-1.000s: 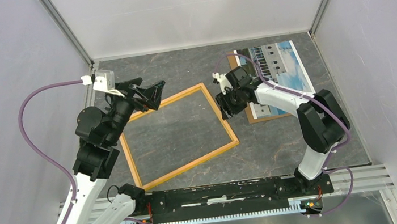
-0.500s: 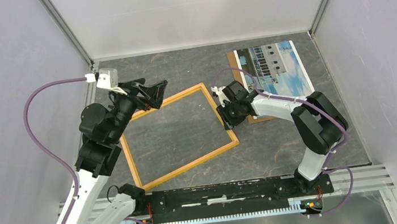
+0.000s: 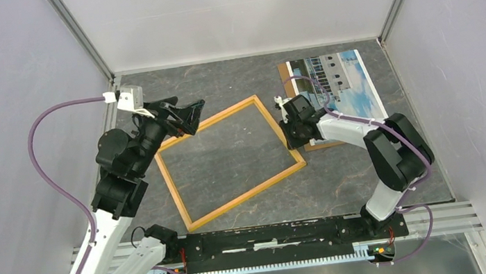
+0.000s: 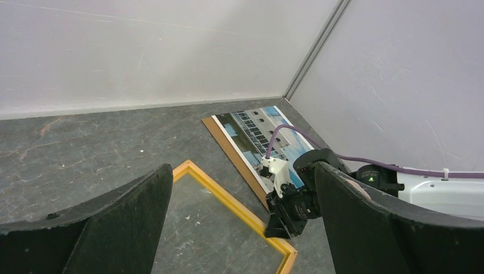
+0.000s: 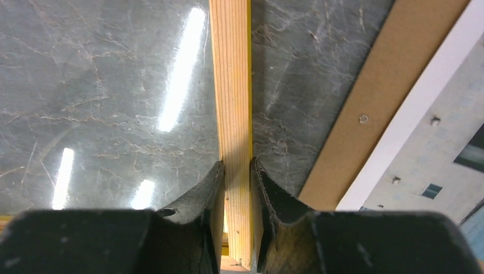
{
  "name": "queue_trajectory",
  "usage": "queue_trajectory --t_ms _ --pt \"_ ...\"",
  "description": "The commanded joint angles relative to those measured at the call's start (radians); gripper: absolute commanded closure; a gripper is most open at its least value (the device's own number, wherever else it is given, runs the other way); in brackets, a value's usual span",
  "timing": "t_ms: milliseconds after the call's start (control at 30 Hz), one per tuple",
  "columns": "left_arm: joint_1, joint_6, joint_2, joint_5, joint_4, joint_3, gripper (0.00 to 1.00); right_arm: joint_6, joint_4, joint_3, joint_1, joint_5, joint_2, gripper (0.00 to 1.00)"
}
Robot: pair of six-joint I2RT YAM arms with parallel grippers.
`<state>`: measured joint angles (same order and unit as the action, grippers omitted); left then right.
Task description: Put the photo into the frame
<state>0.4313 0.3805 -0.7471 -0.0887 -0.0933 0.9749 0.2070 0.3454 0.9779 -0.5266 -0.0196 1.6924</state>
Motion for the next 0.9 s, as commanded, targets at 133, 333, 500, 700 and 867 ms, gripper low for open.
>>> queue_trajectory --t_ms 133,333,500,700,867 --pt "-0.005 0.051 0.038 -0.022 0.067 -0.01 0.0 0.087 -0.012 0.007 0.023 -0.022 -0.068 0.52" --pt "0.015 0.044 0.059 -0.01 0.068 -0.013 0.0 0.038 0.109 0.074 0.033 0.063 -0.203 0.2" --pt "0.087 0.033 0.058 0.011 0.062 -0.016 0.0 0.015 0.125 -0.01 0.161 0.066 -0.336 0.1" --pt "0.229 0.031 0.029 0.027 0.07 -0.031 0.0 0.022 0.052 -0.146 0.423 0.026 -0.448 0.03" --pt "0.34 -0.006 0.019 0.069 0.05 -0.024 0.0 0.116 -0.085 -0.25 0.754 -0.1 -0.423 0.06"
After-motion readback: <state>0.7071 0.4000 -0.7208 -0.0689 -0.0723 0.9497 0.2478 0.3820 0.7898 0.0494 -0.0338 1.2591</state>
